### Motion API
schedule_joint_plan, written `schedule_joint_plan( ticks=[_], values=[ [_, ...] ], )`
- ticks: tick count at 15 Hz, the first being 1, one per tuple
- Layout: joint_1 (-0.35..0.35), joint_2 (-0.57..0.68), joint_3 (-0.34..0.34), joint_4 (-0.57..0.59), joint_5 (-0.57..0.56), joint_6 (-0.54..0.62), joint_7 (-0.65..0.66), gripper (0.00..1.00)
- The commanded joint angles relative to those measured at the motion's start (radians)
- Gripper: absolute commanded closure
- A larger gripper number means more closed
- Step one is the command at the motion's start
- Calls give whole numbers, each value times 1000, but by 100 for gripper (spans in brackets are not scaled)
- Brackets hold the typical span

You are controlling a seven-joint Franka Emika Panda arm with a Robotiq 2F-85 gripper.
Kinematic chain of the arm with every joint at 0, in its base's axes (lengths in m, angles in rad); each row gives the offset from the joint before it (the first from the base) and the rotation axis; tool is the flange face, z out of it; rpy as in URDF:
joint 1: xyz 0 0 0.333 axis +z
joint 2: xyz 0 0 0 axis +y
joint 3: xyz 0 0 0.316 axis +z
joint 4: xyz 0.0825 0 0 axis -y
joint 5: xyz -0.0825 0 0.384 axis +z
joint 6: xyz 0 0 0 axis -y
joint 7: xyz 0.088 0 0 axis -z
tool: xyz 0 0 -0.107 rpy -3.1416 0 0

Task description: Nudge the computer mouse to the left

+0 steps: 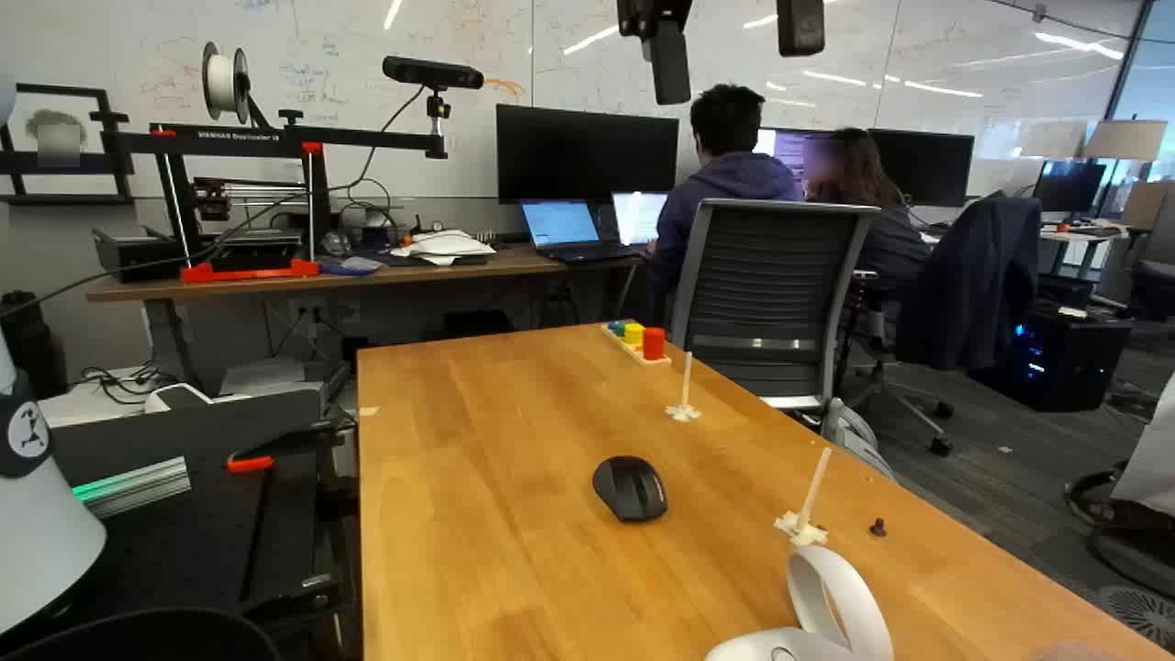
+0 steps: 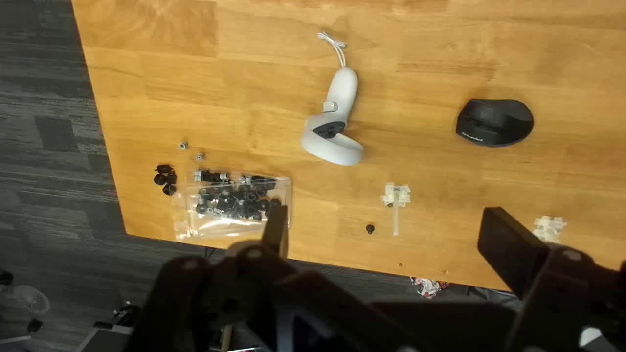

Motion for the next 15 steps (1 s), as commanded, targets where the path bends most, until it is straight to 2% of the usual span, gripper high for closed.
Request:
schedule_joint_plan(
  ticks=[1, 5, 7, 13, 14, 15],
  values=[
    [-3, 0, 3, 5, 2, -2, -1, 0],
    [-3, -2, 3, 11, 2, -2, -1, 0],
    [11, 25, 29, 24, -23, 14, -1, 0],
    [96, 178, 111, 87, -5, 67, -16, 0],
    [104, 208, 121, 89, -5, 90, -14, 25],
    [110, 231, 129, 94, -4, 100, -20, 26]
  ],
)
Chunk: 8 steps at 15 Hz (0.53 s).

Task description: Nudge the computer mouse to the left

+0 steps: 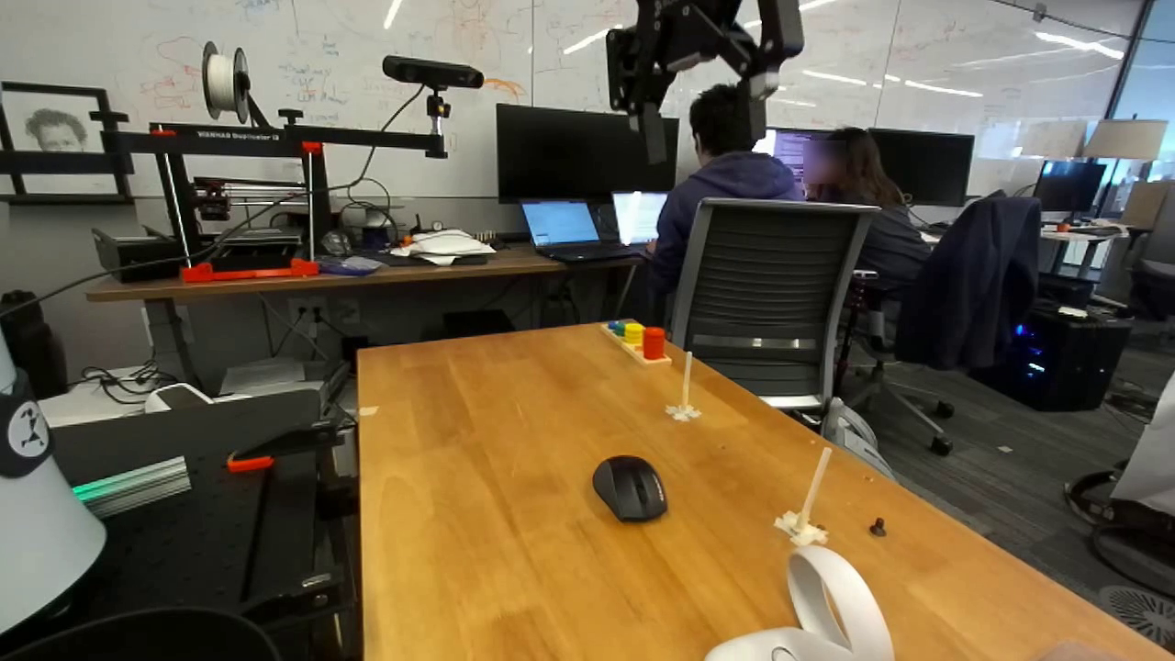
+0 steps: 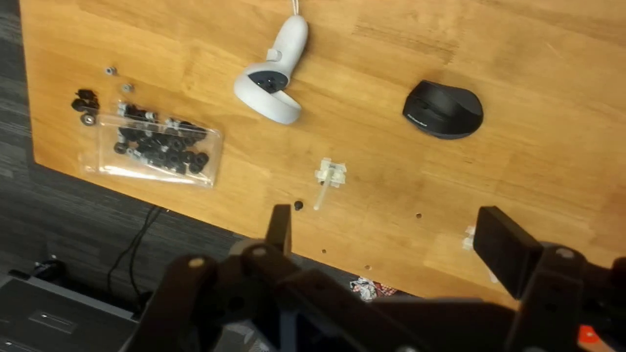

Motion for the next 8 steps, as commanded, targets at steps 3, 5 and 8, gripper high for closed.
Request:
schedule_joint_plan(
  ticks=[3, 5, 8],
  values=[
    [21, 166, 33, 58, -14, 61, -17, 49],
    [20, 211, 38, 59, -18, 77, -10, 65],
    [21, 271, 43, 59, -28, 107, 1, 89]
  ],
)
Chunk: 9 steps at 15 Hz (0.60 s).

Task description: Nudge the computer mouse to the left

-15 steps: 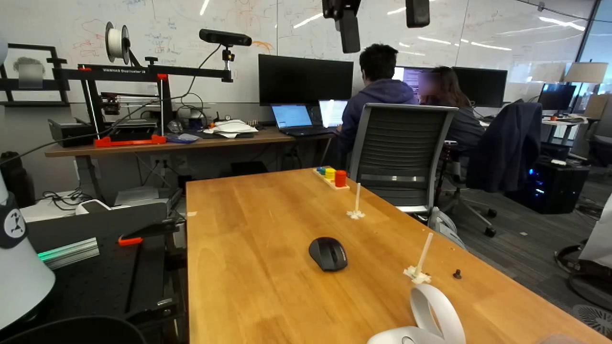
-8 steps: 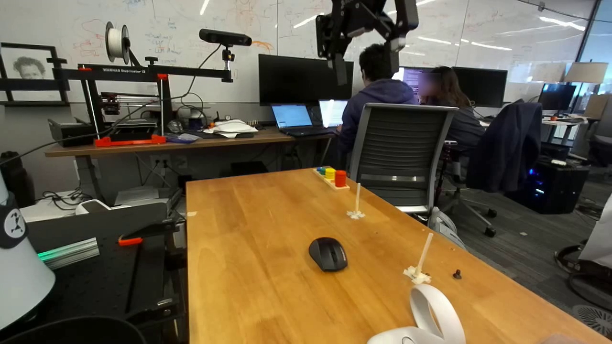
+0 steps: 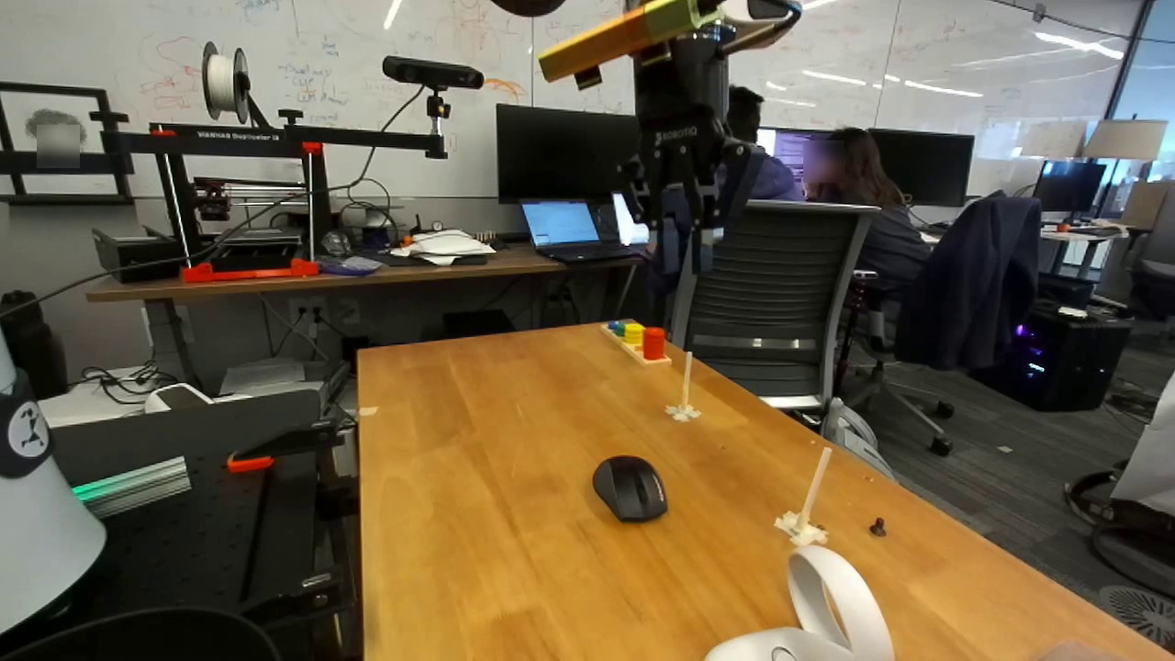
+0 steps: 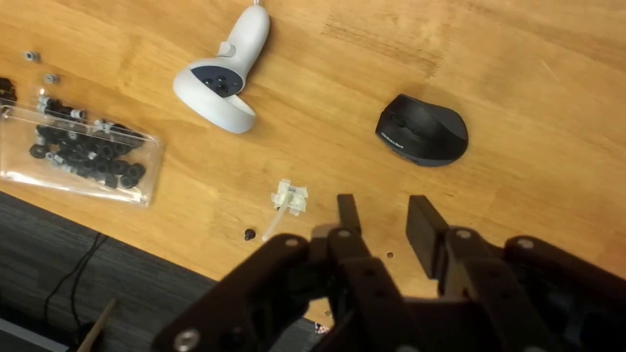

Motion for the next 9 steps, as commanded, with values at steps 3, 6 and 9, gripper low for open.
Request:
schedule_joint_plan(
  ticks=[3, 6, 9],
  values=[
    [-1, 122, 12, 29, -39, 62, 15, 98],
    [-1, 179, 13, 25, -40, 96, 25, 96],
    [0, 243, 9, 34, -50, 125, 36, 95]
  ],
)
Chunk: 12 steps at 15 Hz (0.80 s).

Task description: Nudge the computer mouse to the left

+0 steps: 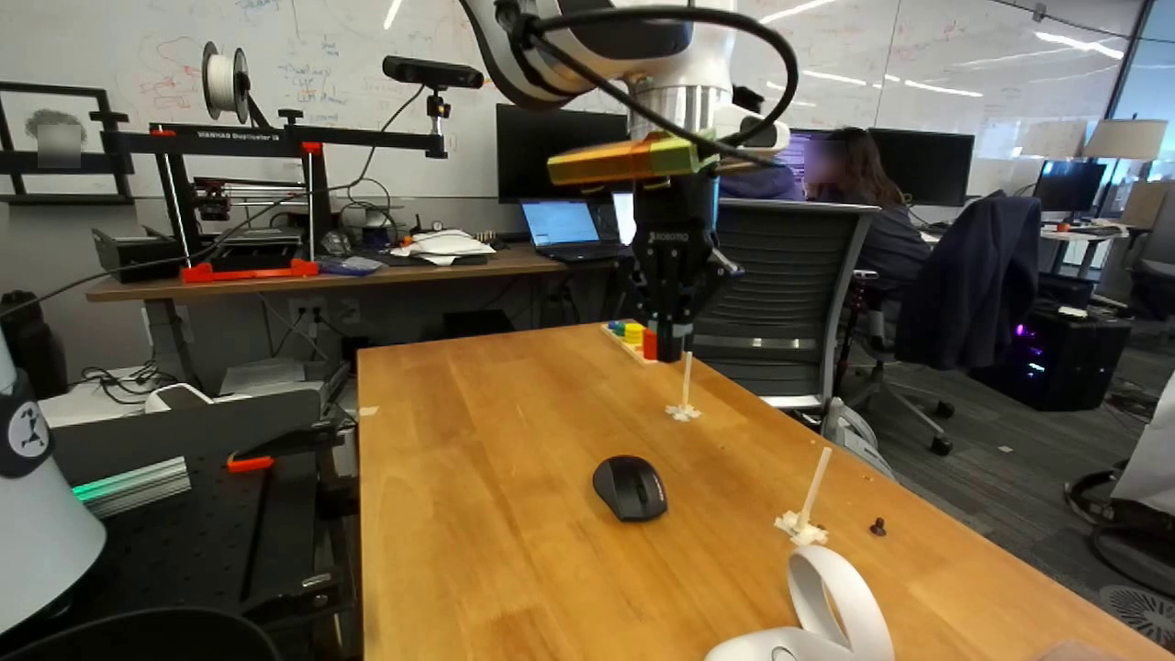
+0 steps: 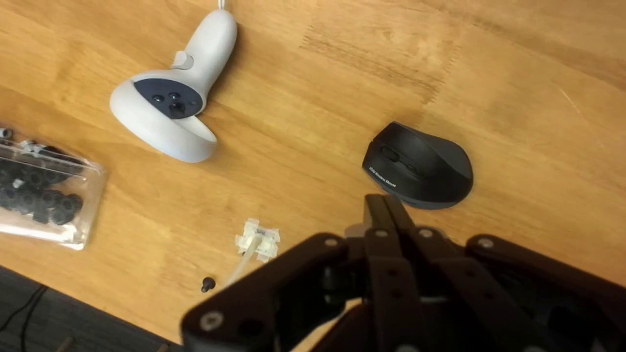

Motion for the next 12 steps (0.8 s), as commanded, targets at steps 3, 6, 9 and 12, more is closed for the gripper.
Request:
schedule_joint_plan(
  ticks=[3, 6, 9, 12],
  values=[
    [5, 122, -4, 43, -55, 56, 48, 95],
    [13, 185, -14, 67, -103, 85, 87, 96],
    [26, 245, -27, 99, -153, 116, 133, 95],
    [37, 304, -29, 135, -175, 134, 158, 96]
  ],
)
